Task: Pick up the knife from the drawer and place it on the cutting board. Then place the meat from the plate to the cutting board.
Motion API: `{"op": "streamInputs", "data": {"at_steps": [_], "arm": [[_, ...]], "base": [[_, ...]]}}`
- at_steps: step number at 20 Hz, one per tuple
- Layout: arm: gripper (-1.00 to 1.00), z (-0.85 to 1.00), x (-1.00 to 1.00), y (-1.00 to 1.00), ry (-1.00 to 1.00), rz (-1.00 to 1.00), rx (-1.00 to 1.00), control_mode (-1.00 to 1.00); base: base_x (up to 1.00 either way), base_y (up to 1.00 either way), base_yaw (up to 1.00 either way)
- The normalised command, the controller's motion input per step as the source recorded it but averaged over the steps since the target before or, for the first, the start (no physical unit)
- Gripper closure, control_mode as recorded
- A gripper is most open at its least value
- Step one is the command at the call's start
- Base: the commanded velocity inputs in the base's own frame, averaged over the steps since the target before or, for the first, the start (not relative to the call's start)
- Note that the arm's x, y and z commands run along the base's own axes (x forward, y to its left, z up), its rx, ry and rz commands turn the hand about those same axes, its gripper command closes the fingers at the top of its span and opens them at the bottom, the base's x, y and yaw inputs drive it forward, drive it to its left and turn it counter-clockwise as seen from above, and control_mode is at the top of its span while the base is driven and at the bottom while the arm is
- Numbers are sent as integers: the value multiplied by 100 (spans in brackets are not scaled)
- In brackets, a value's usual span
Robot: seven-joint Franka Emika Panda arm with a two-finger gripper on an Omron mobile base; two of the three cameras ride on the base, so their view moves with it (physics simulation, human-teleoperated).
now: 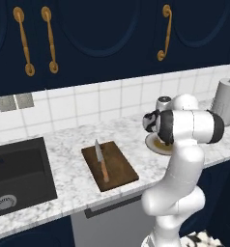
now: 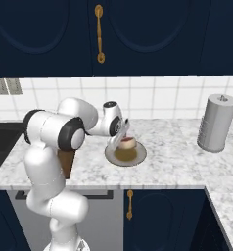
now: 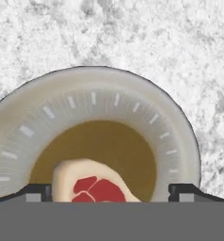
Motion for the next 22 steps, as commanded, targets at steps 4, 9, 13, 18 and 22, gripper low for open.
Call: {"op": "streamInputs", "data": {"at_steps": [4, 9, 13, 18, 22], "arm": [[100, 70, -72, 38, -10, 5, -1, -100], [100, 37, -55, 86, 3, 22, 18, -100], [100, 33, -47, 96, 15, 24, 27, -100], [100, 26, -38, 100, 18, 13, 7, -100], [100, -5, -13, 100, 12, 7, 0, -100]], "base": [[0, 0, 0], [0, 0, 0], [0, 0, 0], [0, 0, 0], [0, 0, 0]]}}
